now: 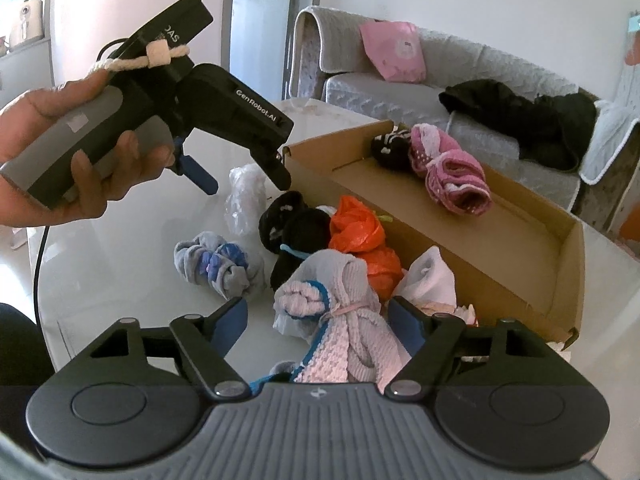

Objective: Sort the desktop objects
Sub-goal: 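Grasp the clear plastic-wrapped bundle with the left tool while the right grasps the white knitted bundle, then carry both bundles into the cardboard box and open both tools, then move both open tools back over the sock pile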

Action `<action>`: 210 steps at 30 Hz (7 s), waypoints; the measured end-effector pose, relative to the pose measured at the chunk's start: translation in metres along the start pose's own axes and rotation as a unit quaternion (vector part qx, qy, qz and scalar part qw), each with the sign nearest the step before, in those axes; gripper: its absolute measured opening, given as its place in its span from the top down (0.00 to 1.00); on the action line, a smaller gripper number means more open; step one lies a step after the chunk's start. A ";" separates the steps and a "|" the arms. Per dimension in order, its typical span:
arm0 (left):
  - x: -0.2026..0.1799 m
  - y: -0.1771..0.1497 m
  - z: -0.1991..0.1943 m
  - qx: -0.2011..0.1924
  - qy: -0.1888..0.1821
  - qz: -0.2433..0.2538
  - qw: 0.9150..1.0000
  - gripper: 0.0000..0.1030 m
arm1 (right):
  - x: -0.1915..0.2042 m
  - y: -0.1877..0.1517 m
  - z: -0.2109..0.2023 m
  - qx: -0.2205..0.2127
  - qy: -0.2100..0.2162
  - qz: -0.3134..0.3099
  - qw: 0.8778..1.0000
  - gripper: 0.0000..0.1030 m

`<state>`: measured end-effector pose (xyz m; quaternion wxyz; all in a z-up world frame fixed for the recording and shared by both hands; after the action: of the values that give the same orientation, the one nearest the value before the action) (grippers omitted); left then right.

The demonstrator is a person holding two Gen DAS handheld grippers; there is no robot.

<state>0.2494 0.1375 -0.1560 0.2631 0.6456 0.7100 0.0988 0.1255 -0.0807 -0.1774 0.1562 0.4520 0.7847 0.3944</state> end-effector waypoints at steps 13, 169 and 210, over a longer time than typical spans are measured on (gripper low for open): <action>0.001 0.000 0.000 0.039 -0.037 -0.056 0.997 0.41 | -0.004 0.000 0.002 0.003 0.006 0.013 1.000 0.33; -0.224 0.120 0.074 -0.054 -0.111 0.207 0.970 0.52 | -0.219 0.123 0.048 -0.036 -0.045 0.231 0.971 0.22; -0.096 -0.091 -0.052 -0.051 -0.021 0.446 0.893 0.12 | -0.183 -0.039 -0.045 -0.012 -0.136 0.238 0.962 0.20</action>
<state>0.1472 0.0417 -0.1320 0.2389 0.8820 0.3357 0.2285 0.1748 -0.2657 -0.1986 0.1683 0.6729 0.6211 0.3648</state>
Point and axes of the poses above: each gripper's, at about its wrist camera, not at the fingertips, and z roughly the way its jaws point, x to its left, y to its top, the point moved 6 cm from there along z, roughly the way its jaws point, and after that the axes turned 13 degrees about z, right-handed, at the moved point
